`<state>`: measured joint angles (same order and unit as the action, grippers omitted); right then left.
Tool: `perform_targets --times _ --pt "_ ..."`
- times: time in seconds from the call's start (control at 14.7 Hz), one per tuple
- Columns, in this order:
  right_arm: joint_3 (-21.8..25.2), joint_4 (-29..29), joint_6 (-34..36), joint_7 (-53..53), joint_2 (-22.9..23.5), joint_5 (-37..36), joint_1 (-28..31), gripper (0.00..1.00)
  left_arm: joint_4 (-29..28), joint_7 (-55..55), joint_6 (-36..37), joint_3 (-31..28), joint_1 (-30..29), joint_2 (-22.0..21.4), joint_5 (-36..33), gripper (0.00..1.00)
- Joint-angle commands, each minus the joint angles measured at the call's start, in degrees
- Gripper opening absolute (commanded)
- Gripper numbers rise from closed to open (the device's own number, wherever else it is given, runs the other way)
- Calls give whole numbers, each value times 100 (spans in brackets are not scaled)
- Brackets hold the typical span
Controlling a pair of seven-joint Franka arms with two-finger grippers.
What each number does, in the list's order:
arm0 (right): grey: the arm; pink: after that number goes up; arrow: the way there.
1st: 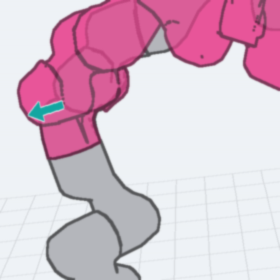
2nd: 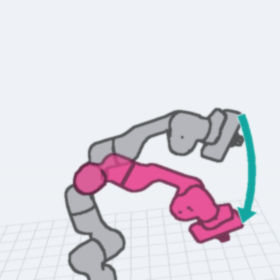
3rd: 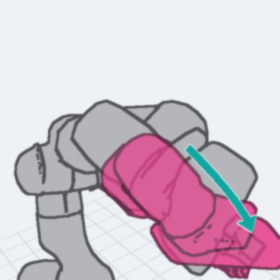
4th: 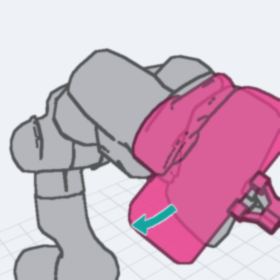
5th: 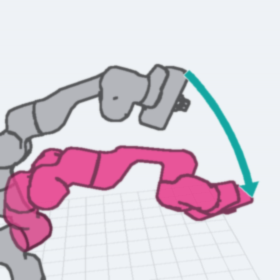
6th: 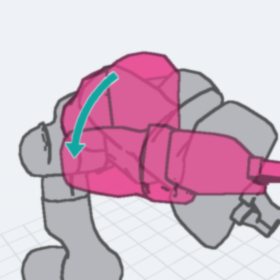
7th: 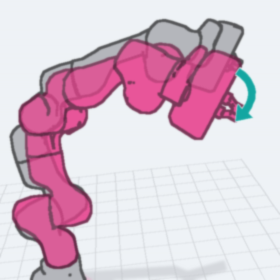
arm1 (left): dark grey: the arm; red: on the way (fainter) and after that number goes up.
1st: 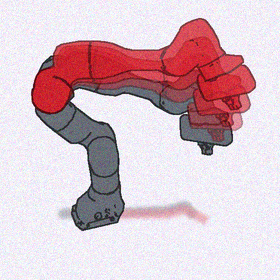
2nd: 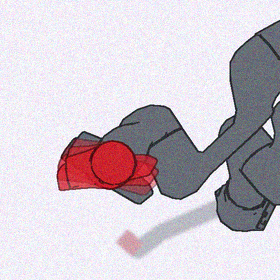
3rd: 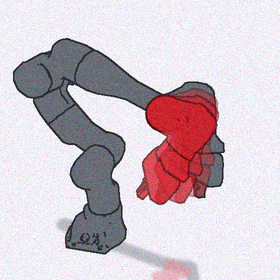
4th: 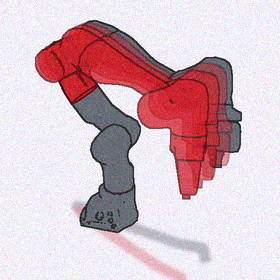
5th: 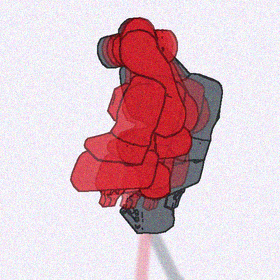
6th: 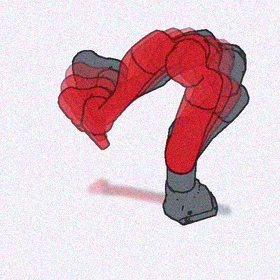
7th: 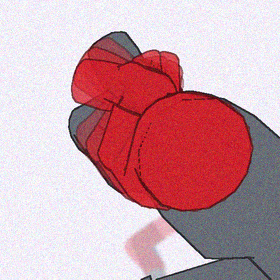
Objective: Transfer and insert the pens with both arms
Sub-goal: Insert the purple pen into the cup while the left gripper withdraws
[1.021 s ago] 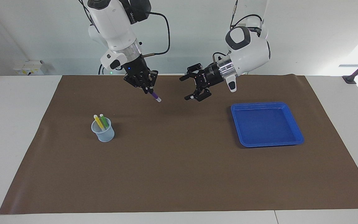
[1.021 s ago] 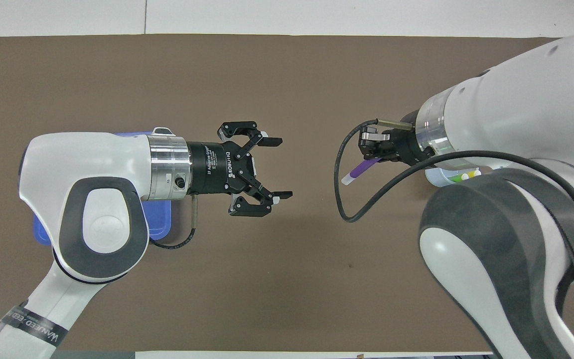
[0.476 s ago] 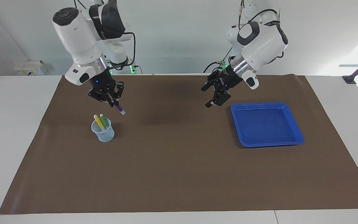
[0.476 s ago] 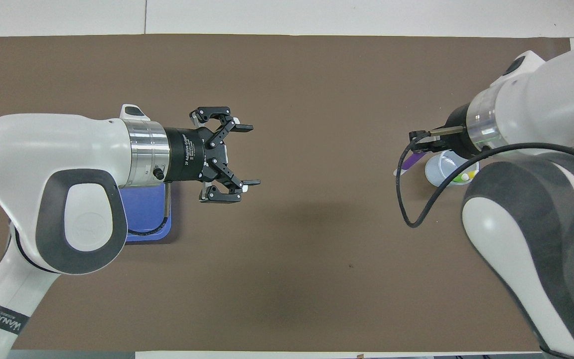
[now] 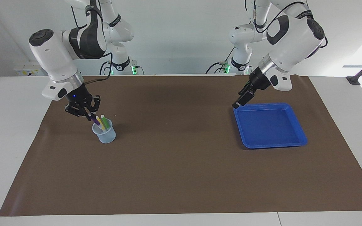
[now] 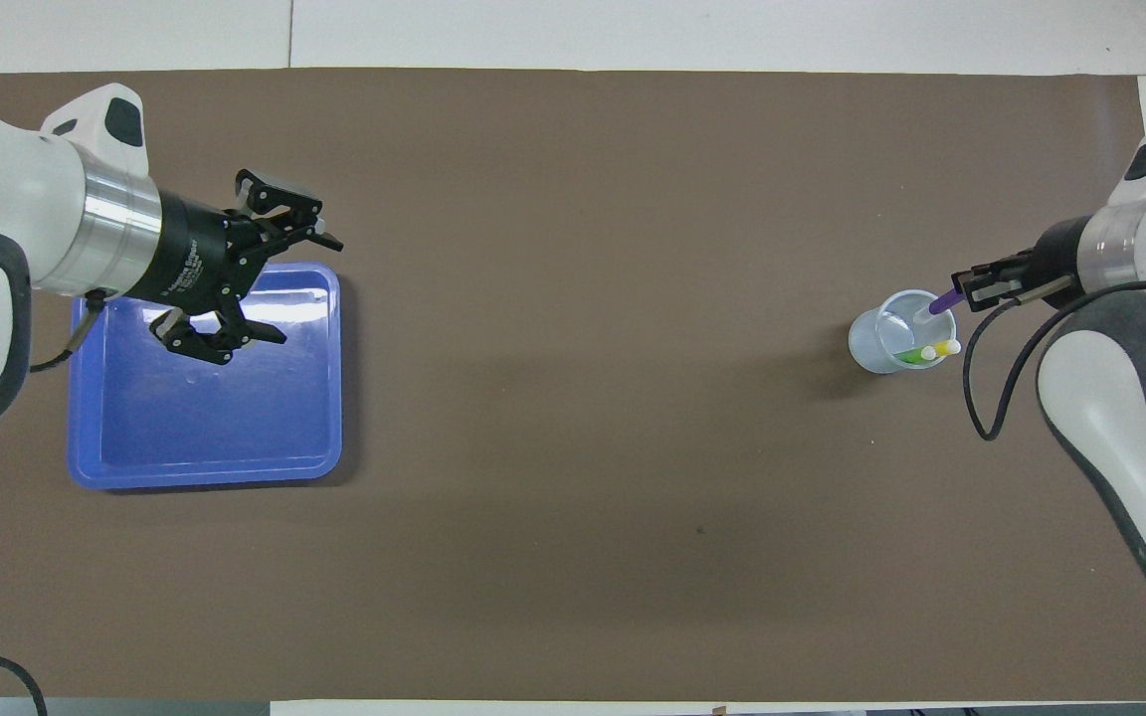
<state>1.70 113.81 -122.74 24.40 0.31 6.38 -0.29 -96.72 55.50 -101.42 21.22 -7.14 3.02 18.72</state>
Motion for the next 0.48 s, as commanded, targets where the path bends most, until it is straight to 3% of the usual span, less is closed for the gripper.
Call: perform_targets --times 0.0,0.2,0.41 --pt "-30 492 -512 170 -40 -111 20 0 495 -1587 893 -749 474 23 -822 100" --pt "-38 651 -1022 302 179 -111 20 0 812 -3382 1554 -1032 730 -170 -1851 100" --pt "-38 687 -1296 294 382 -111 11 0 1119 -4728 2125 -1418 1047 -355 -2328 100"
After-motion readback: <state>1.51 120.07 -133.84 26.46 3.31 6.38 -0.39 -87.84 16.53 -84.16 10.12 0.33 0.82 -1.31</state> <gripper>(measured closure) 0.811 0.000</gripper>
